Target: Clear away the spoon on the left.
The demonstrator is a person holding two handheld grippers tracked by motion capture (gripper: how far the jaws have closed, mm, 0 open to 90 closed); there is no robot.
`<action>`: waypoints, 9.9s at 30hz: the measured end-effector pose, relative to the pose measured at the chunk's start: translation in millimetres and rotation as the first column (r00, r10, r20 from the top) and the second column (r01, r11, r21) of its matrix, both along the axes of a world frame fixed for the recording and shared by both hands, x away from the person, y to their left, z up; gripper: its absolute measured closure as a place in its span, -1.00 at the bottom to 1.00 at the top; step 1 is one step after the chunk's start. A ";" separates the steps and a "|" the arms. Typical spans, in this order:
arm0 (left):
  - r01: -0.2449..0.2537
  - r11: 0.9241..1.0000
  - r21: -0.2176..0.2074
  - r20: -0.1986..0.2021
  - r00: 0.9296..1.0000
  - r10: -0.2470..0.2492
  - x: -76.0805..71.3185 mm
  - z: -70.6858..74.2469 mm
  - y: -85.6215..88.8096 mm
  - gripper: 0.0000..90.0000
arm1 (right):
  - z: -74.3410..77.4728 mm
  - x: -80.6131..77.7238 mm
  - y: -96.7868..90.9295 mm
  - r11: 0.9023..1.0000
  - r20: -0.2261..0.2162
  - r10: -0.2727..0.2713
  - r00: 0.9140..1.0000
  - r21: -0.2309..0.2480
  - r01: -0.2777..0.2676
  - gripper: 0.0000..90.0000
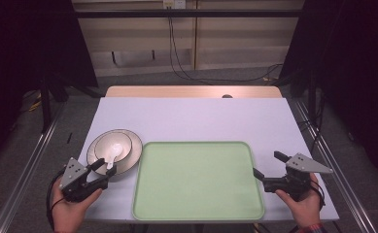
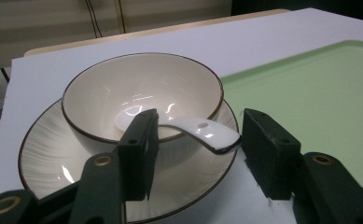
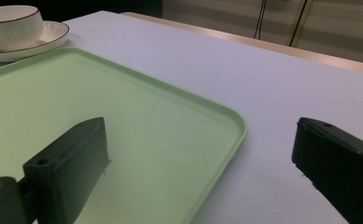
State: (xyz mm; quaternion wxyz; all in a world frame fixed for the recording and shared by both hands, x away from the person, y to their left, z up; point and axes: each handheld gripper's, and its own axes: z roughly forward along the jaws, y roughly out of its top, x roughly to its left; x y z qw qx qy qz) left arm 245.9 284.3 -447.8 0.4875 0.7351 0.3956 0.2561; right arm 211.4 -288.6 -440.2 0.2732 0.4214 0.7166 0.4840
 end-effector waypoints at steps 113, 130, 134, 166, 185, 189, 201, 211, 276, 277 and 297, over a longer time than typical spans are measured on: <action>-0.150 0.966 -0.210 -0.021 0.989 0.149 66.5 38.9 -0.3 0.87 | -0.5 -4.1 -3.3 1.000 -0.001 -0.004 1.000 0.017 0.004 -0.92; -0.185 0.958 -0.218 -0.005 0.982 0.189 80.2 26.2 -4.1 0.88 | -0.4 -4.6 -3.7 1.000 -0.001 -0.005 1.000 0.020 0.006 -0.92; -0.178 0.957 -0.228 -0.003 0.983 0.182 84.4 24.2 -5.4 0.89 | -0.2 -4.7 -3.5 1.000 -0.001 -0.005 1.000 0.020 0.005 -0.92; -0.174 0.944 -0.281 -0.004 0.984 0.181 85.0 37.3 -3.8 0.90 | -0.7 -4.7 -5.4 1.000 0.003 -0.004 1.000 0.018 0.004 -0.92; -0.129 0.945 -0.301 0.004 0.991 0.137 81.6 69.5 -4.4 0.90 | -1.3 -4.3 -4.7 1.000 -0.001 0.002 1.000 0.018 -0.002 -0.93; -0.115 0.946 -0.302 0.015 0.992 0.125 80.8 77.2 -8.0 0.90 | -1.5 -4.1 -4.7 1.000 -0.001 0.001 1.000 0.018 -0.001 -0.94; -0.040 0.947 -0.319 0.031 0.998 0.052 77.8 93.4 -20.5 0.90 | -2.1 -3.6 -4.2 1.000 -0.002 0.001 1.000 0.018 -0.001 -0.96; 0.024 0.947 -0.321 0.016 1.000 -0.020 74.7 96.1 -38.9 0.90 | -2.7 -3.4 -3.8 1.000 -0.002 0.008 1.000 0.020 -0.008 -0.98; 0.198 0.927 -0.318 -0.135 0.959 -0.251 26.6 28.9 -98.0 0.90 | -3.4 -4.6 -3.9 0.999 -0.012 0.052 0.999 0.007 -0.052 -0.99; 0.206 0.927 -0.314 -0.136 0.956 -0.258 26.1 27.8 -97.8 0.90 | -3.4 -4.3 -4.3 0.998 -0.008 0.055 0.998 0.005 -0.055 -0.99; 0.258 0.906 -0.334 -0.171 0.929 -0.328 13.3 18.7 -106.4 0.90 | -3.5 -4.6 -3.3 0.998 -0.014 0.060 0.998 0.003 -0.060 -0.99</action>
